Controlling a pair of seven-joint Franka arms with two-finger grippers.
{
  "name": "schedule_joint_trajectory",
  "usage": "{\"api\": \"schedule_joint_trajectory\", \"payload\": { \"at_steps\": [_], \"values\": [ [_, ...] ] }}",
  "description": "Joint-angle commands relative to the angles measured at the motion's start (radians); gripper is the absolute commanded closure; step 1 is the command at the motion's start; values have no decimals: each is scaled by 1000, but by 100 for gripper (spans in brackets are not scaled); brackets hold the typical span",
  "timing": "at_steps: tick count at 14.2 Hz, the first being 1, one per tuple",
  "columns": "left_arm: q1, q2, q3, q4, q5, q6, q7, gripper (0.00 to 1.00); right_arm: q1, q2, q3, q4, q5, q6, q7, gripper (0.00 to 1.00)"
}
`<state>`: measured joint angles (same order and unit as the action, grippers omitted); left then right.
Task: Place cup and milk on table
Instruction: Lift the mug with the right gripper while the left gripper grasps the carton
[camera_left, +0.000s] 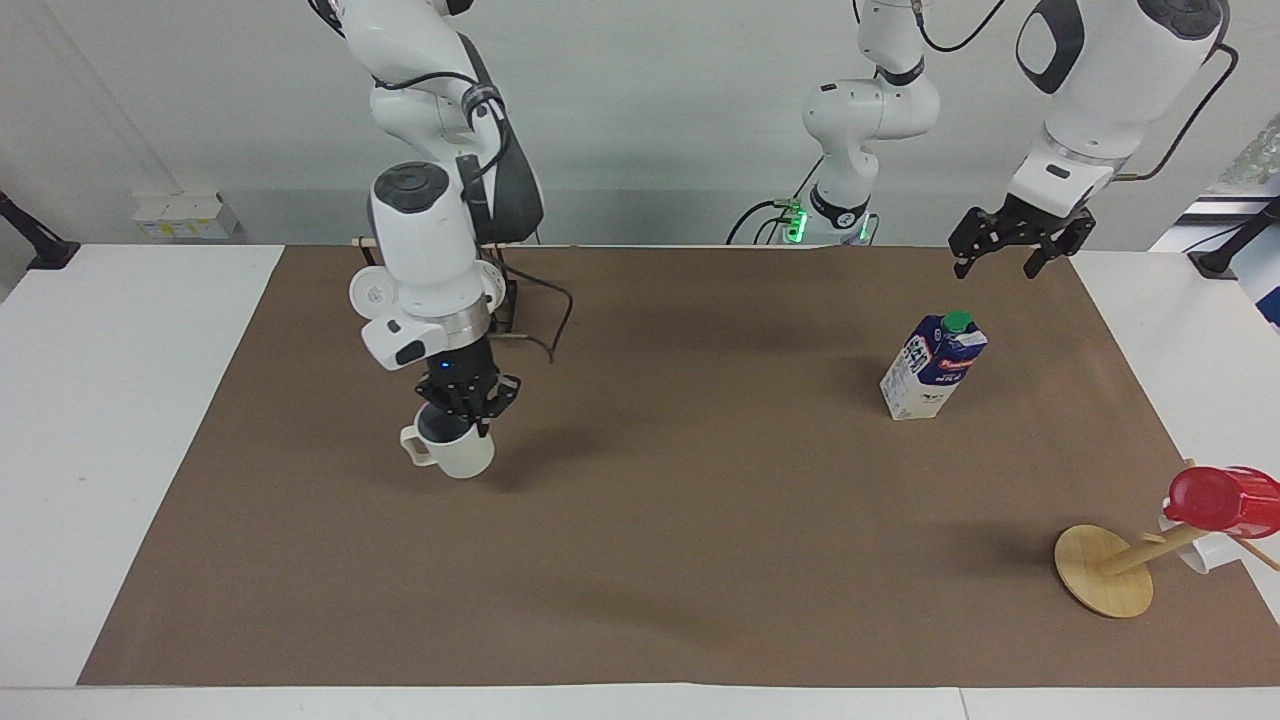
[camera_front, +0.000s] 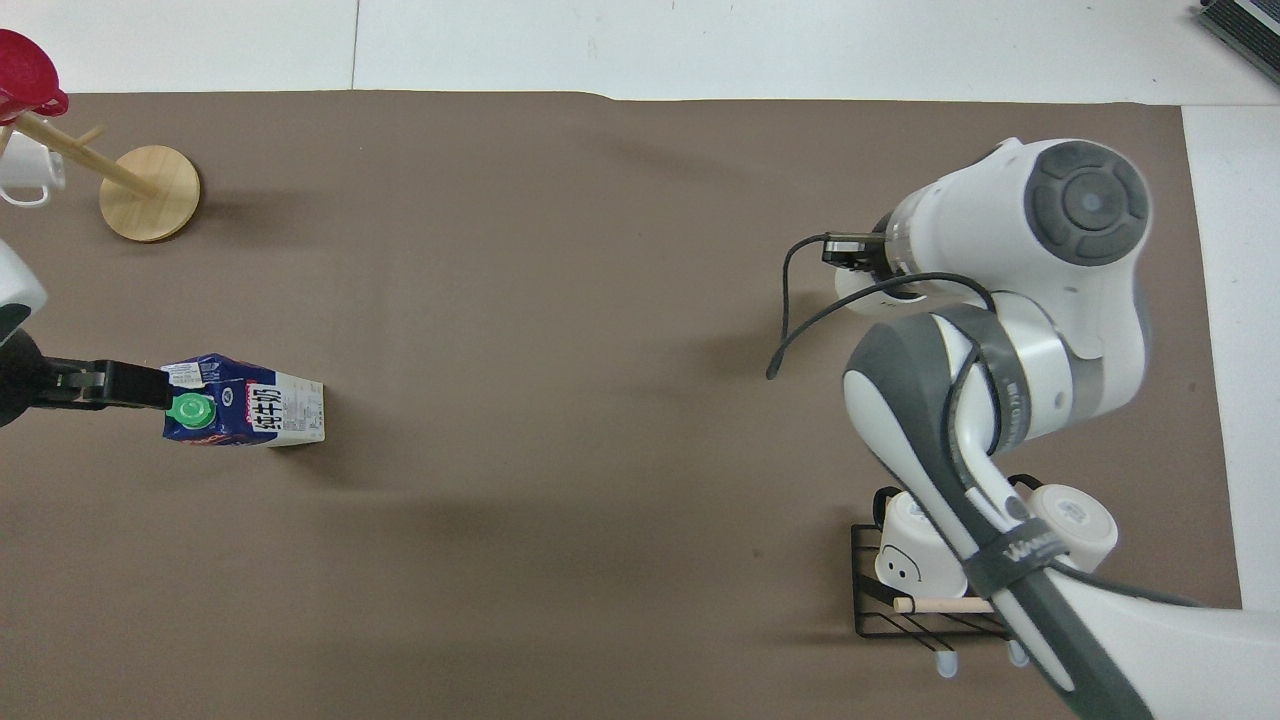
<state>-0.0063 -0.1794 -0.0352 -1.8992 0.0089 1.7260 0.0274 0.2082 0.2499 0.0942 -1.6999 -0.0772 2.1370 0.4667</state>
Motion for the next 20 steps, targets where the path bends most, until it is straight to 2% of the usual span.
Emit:
{"api": "schedule_joint_trajectory", "payload": {
  "at_steps": [1,5,9,12,15,16,20],
  "values": [
    [-1,-42,3,-96,8,78,11,0,78,49,-1,117,2,-112,113,100],
    [-3,-51,2,-219,8,179,14,0,151,75,-2,193,-1,-192,220,100],
    [-14,-45,3,-288,8,276,13,0,240,172,-5,258,-10,-189,348,100],
    [-11,-46,3,-296,8,296,20,0,301,233,-5,284,-24,-170,439,100],
    [-15,-15,3,-297,8,331,23,1,362,295,-8,347,-27,-170,526,100],
    [-14,-15,3,-296,8,337,25,11,378,305,-8,347,-27,-161,547,100],
    [-4,-12,3,-296,8,351,65,35,433,336,-8,345,-52,-135,633,100]
  ]
}}
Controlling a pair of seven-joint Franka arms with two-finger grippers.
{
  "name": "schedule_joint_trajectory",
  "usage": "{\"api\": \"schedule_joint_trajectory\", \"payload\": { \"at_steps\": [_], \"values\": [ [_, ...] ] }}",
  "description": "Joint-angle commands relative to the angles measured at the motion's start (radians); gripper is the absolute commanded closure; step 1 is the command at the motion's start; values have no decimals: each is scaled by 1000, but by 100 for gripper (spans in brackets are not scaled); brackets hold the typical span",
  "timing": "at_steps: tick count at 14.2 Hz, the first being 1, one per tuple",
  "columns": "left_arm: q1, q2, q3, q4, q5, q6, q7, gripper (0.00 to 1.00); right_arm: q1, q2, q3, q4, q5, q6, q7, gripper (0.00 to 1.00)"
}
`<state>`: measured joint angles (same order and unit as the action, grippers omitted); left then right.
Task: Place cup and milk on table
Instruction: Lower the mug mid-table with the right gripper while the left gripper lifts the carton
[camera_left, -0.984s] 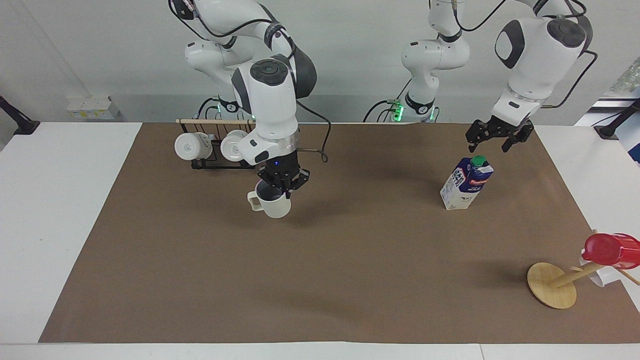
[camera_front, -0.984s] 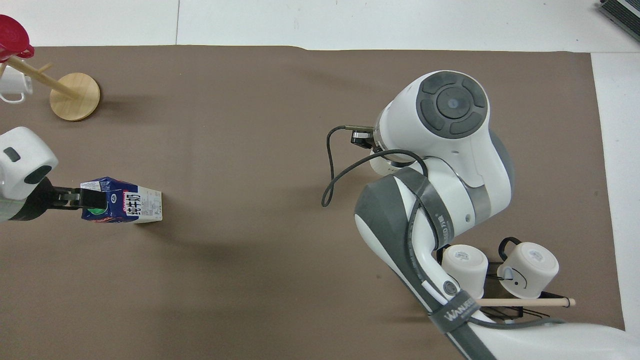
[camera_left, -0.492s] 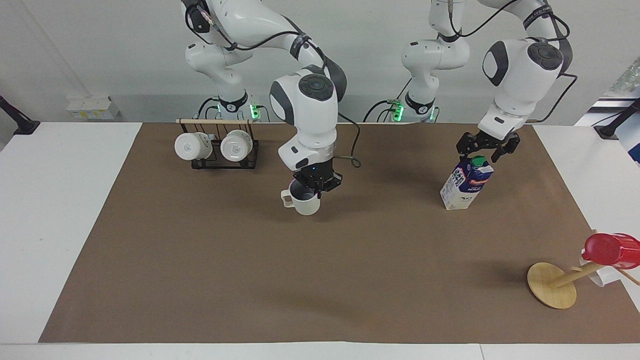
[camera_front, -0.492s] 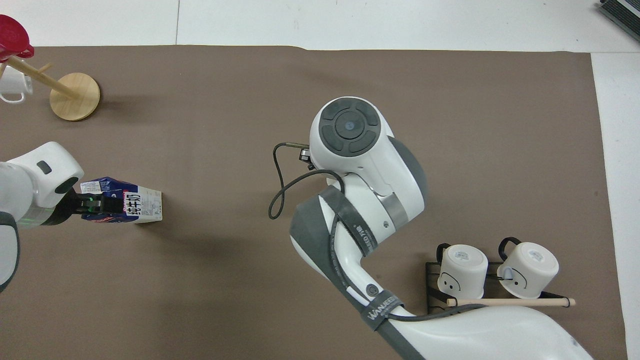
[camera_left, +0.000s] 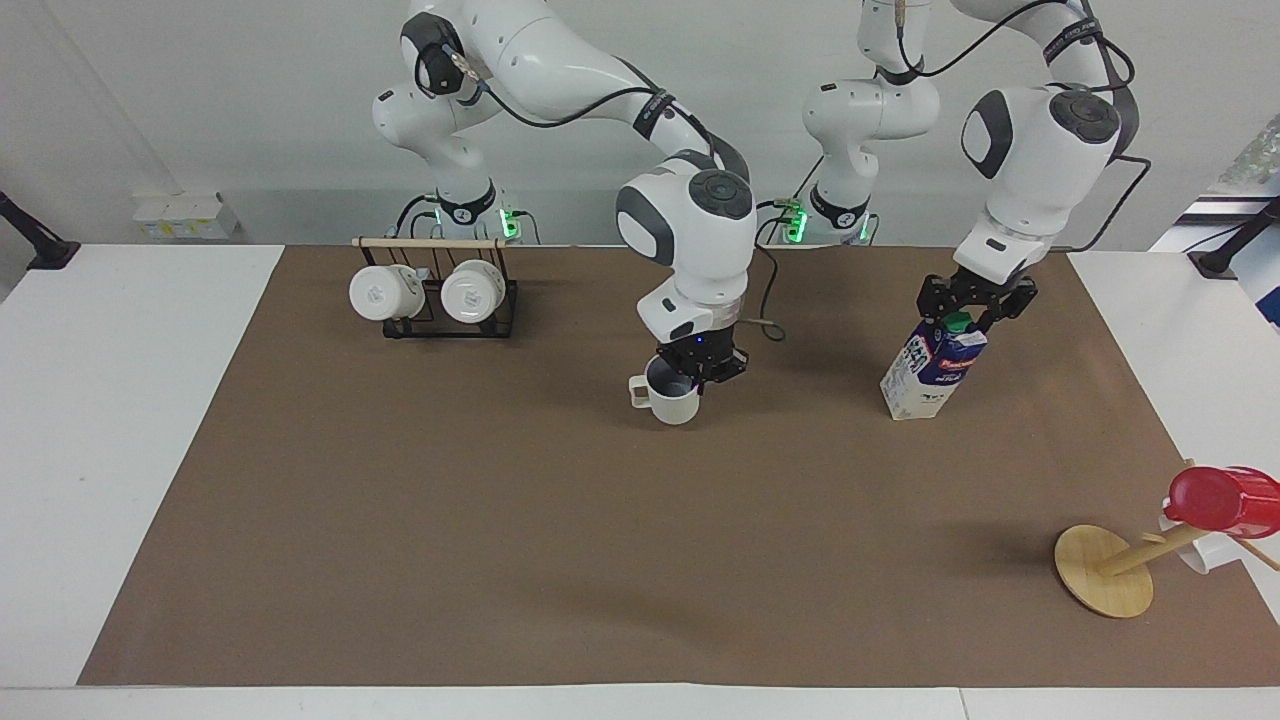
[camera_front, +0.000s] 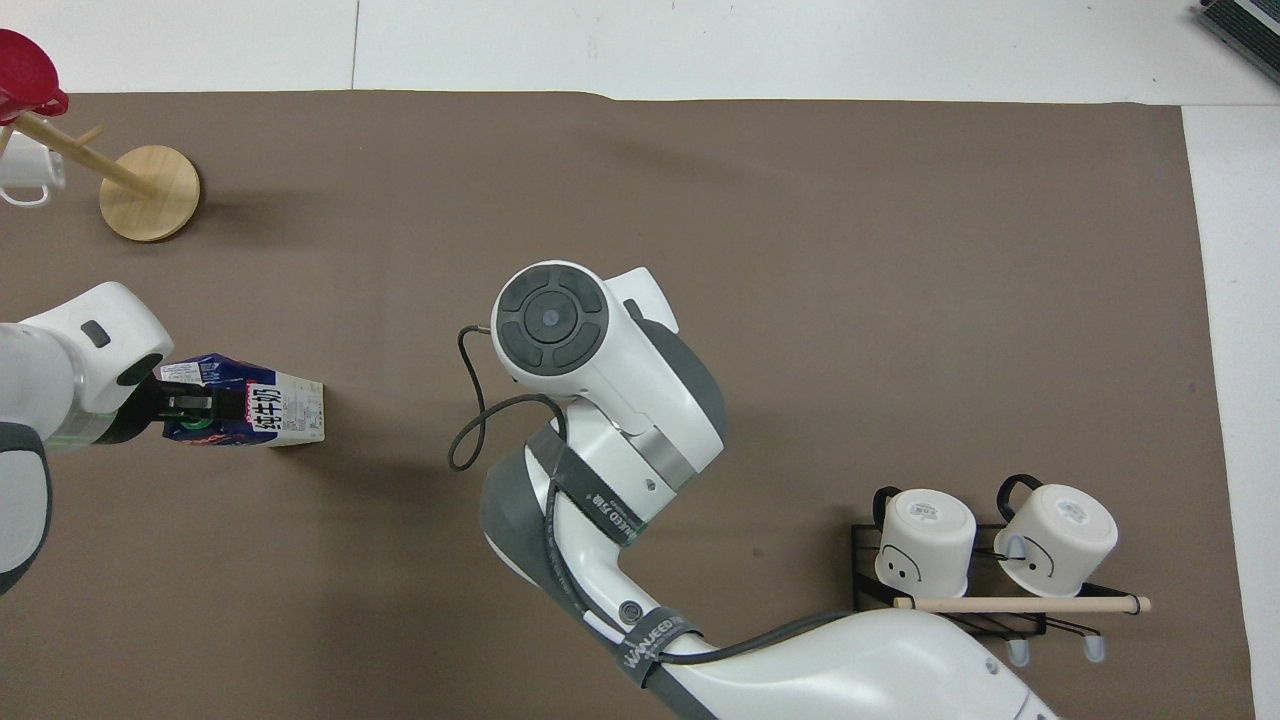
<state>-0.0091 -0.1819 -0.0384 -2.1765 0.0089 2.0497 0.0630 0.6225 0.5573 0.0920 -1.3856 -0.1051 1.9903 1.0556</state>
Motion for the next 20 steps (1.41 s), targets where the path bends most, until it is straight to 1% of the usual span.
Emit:
{"api": "schedule_joint_trajectory", "payload": {
  "at_steps": [1,4,8,9,11,14,15,16,17,18,19,20],
  "values": [
    [0,-10,8,-19,8,27,44,41,19,29,-5,31,-25,10,44,100],
    [1,-10,8,-19,8,27,47,50,11,29,0,22,-16,45,43,100],
    [3,-7,9,-8,8,14,46,51,2,29,0,16,-21,62,43,100],
    [3,-1,11,-5,6,12,44,51,0,29,0,5,-13,94,44,100],
    [3,5,11,7,6,9,43,51,-3,30,0,-3,-8,110,44,87],
    [6,9,12,33,6,-11,37,51,-4,30,-2,-6,-2,113,49,85],
    [15,9,12,44,0,-25,37,51,-4,30,-2,-6,-2,111,50,84],
    [20,15,12,52,-10,-31,35,51,-4,30,-2,-6,-5,111,52,79],
    [21,16,12,58,-20,-37,35,51,-4,30,-2,-6,-13,111,50,59],
    [21,18,12,66,-21,-46,34,51,-4,29,-2,-3,-16,113,49,18],
    [21,18,12,76,-30,-57,29,52,-4,24,-8,3,-21,110,44,3],
    [21,19,12,90,-55,-74,23,52,-7,15,-11,7,-21,110,44,0]
  ]
}}
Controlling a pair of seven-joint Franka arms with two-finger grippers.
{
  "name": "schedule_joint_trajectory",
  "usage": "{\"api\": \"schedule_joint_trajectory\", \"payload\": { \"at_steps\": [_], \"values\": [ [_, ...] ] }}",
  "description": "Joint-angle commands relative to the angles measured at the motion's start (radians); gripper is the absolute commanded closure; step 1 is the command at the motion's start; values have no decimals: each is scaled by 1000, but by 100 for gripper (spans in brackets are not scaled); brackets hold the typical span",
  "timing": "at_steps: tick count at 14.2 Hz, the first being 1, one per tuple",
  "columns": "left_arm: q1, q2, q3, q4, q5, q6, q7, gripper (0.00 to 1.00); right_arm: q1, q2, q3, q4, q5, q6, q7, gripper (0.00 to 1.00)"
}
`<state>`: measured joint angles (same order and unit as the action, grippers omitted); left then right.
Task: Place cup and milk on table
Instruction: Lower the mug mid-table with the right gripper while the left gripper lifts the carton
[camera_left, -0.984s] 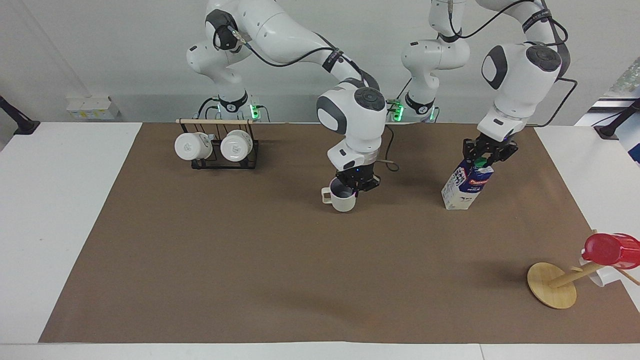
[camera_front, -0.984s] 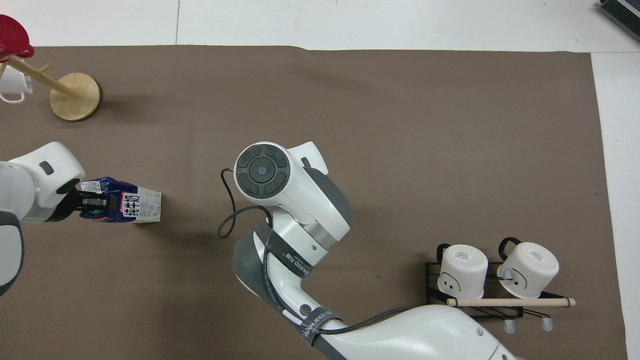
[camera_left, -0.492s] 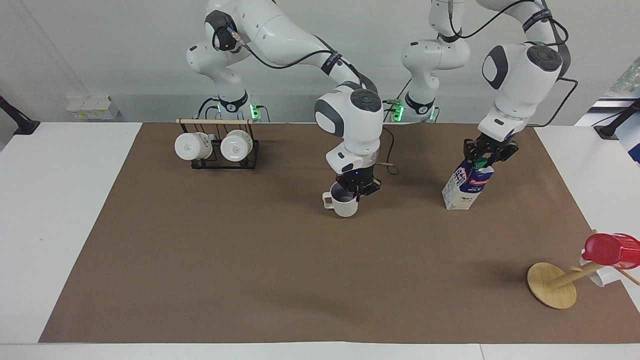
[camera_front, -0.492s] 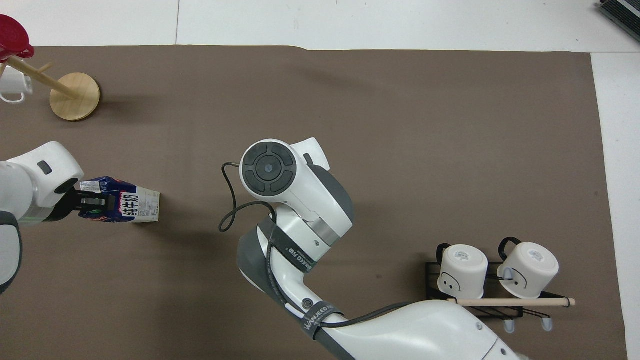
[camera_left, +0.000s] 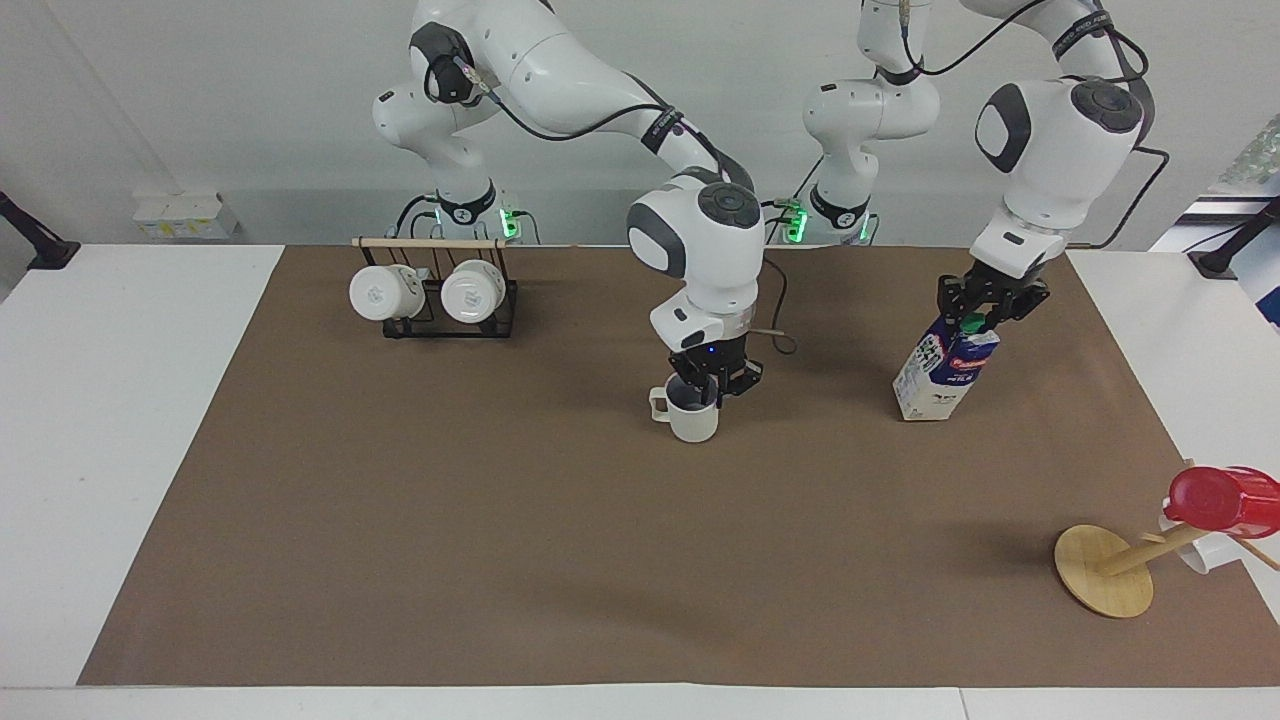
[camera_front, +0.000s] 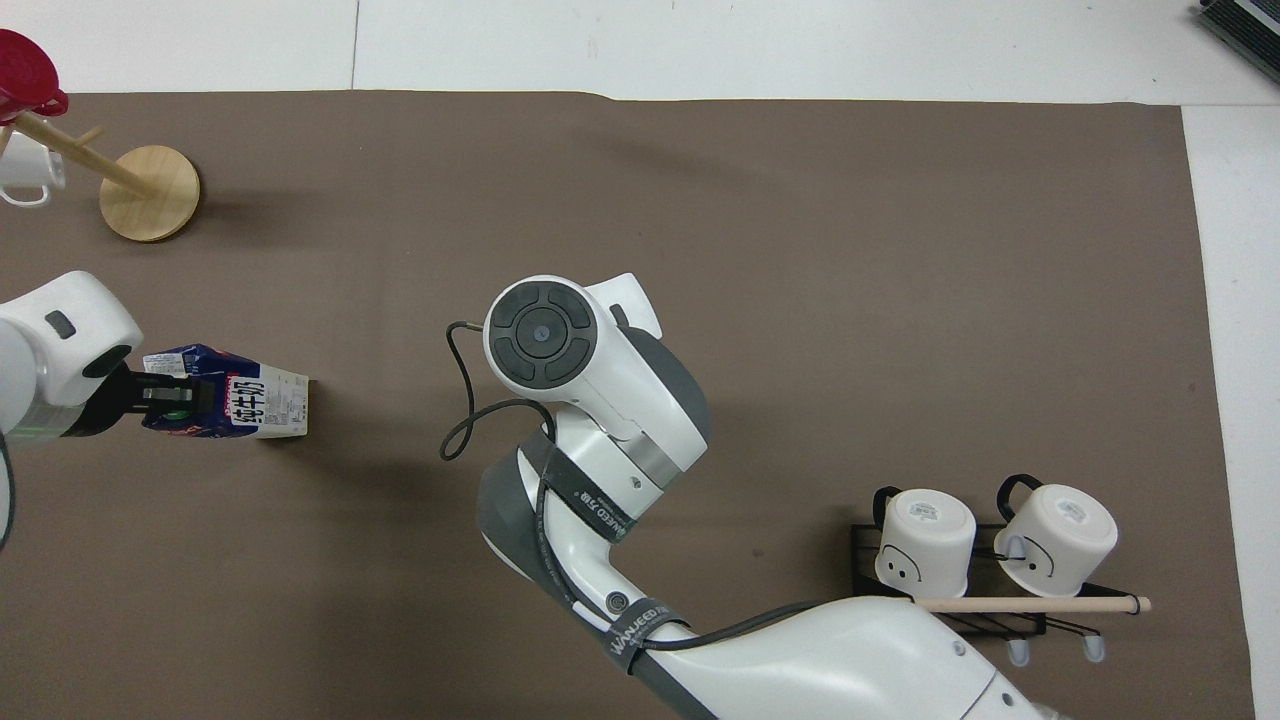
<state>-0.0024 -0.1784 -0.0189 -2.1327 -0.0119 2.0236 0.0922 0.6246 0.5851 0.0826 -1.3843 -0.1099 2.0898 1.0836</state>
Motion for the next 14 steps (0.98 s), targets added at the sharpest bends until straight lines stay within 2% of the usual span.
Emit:
{"api": "schedule_joint_trajectory", "payload": {
  "at_steps": [1,4,7,14],
  "values": [
    [12,16,-7,57,-48,-60,-20,52,-14,-16,-3,7,-19,12,18,0],
    [-23,20,-18,82,-49,-77,-129,52,-57,-102,-6,4,-7,7,4,0],
    [-117,20,-18,85,-49,-63,-264,52,-135,-217,-4,-39,-4,-49,-20,0],
    [-309,50,-19,122,-74,3,-531,52,-374,-436,-4,-171,-1,-203,-284,0]
  ]
}}
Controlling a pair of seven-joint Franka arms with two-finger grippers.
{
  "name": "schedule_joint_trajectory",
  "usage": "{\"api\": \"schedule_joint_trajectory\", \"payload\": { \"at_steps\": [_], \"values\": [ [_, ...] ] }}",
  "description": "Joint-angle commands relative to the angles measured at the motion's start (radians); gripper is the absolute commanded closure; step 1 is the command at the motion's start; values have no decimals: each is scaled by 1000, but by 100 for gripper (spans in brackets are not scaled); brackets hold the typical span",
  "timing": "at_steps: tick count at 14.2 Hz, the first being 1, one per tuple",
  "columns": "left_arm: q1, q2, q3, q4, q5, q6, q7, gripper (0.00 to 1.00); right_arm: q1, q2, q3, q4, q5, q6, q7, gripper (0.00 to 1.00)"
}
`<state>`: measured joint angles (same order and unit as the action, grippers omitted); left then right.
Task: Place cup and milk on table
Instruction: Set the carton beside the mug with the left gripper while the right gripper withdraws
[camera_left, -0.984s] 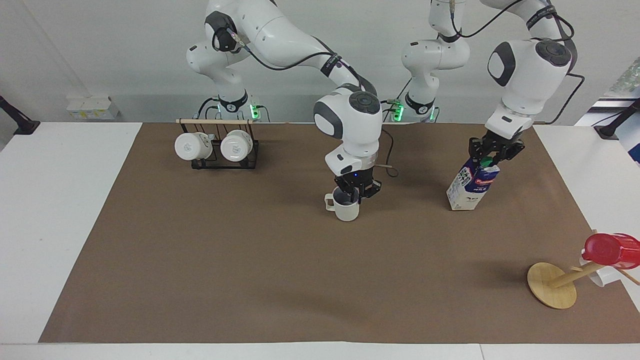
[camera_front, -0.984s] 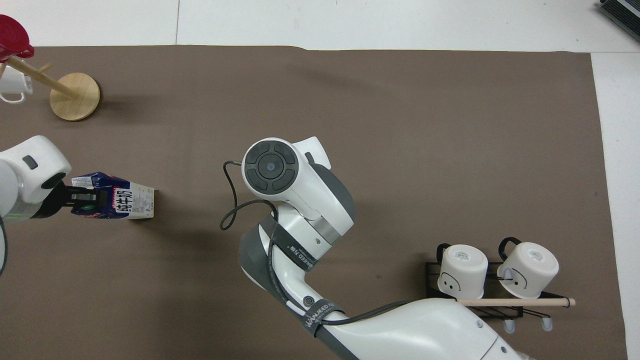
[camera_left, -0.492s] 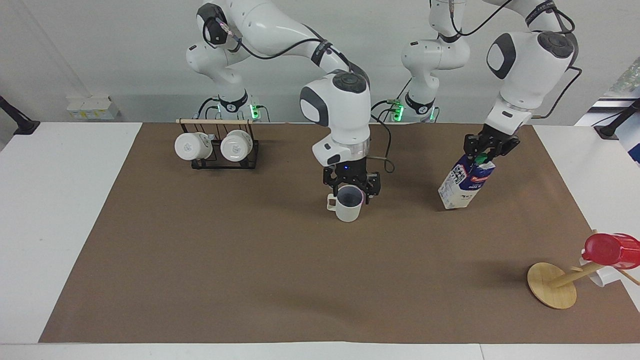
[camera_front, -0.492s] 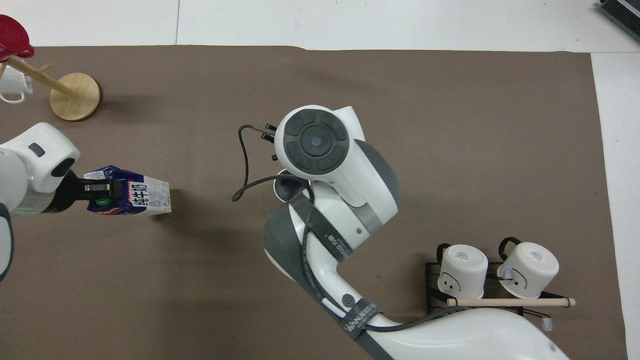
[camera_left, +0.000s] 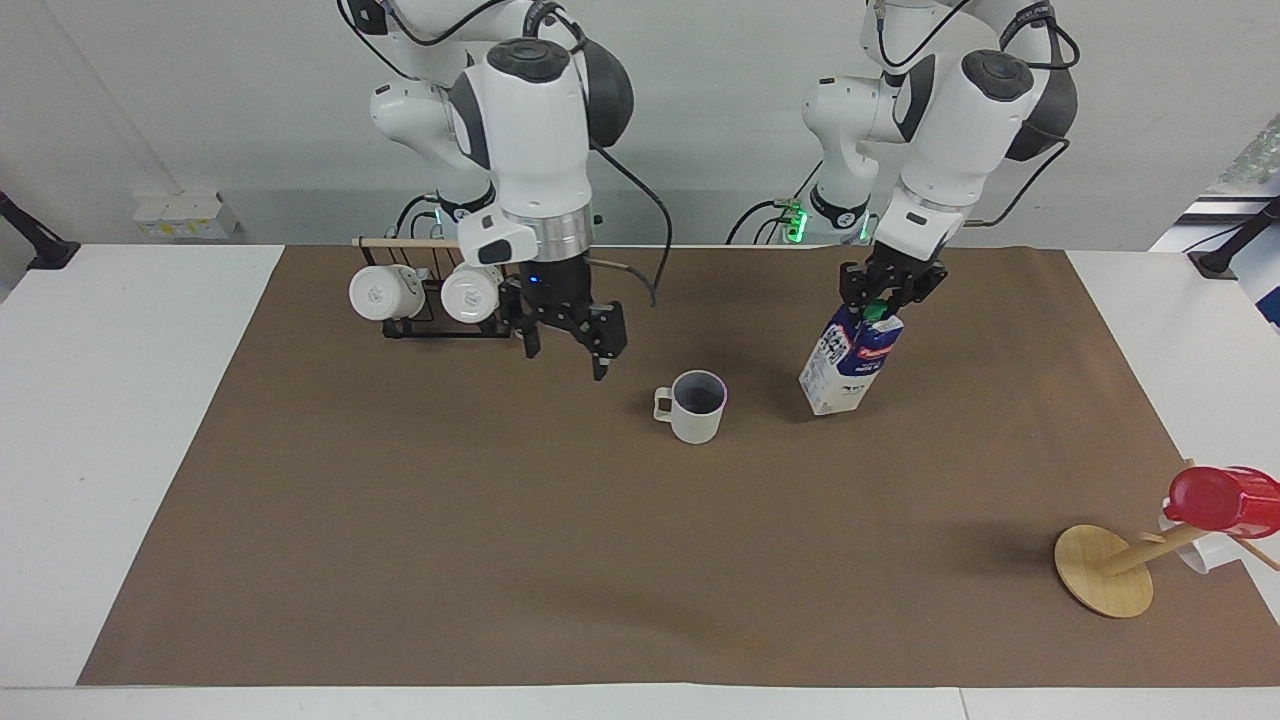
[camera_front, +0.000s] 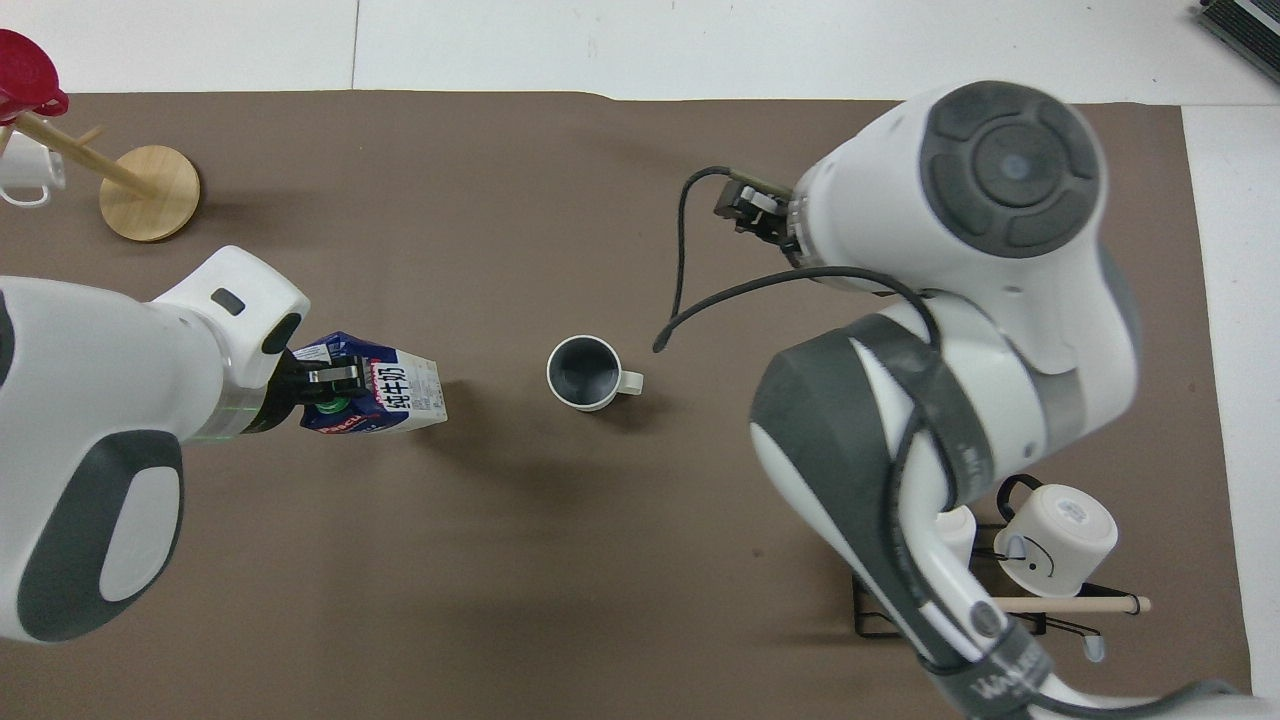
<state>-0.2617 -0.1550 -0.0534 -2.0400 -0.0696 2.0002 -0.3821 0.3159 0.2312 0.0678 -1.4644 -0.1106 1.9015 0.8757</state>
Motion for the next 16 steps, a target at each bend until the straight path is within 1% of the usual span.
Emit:
{"api": "schedule_joint_trajectory", "payload": {
  "at_steps": [1,3,7,8,10,11,14,16],
  "values": [
    [-80,37,17,29,-16,44,-78,51,-104,-108,10,-111,2,-25,-119,0],
    [-131,66,17,29,-16,92,-132,51,-173,-157,10,-142,3,-54,-229,0],
    [-178,109,17,27,-6,112,-156,49,-283,-219,12,-140,5,-168,-421,0],
    [-179,109,17,26,-3,111,-156,49,-303,-224,12,-134,6,-185,-464,0],
    [-179,109,17,26,5,111,-156,49,-337,-222,9,-114,54,-194,-497,0],
    [-186,114,17,26,36,112,-159,48,-354,-216,9,-94,74,-199,-503,0],
    [-198,135,17,29,71,126,-184,48,-383,-210,7,-48,74,-249,-593,0],
    [-200,135,17,29,76,127,-201,48,-386,-207,6,-40,77,-259,-596,0]
  ]
}}
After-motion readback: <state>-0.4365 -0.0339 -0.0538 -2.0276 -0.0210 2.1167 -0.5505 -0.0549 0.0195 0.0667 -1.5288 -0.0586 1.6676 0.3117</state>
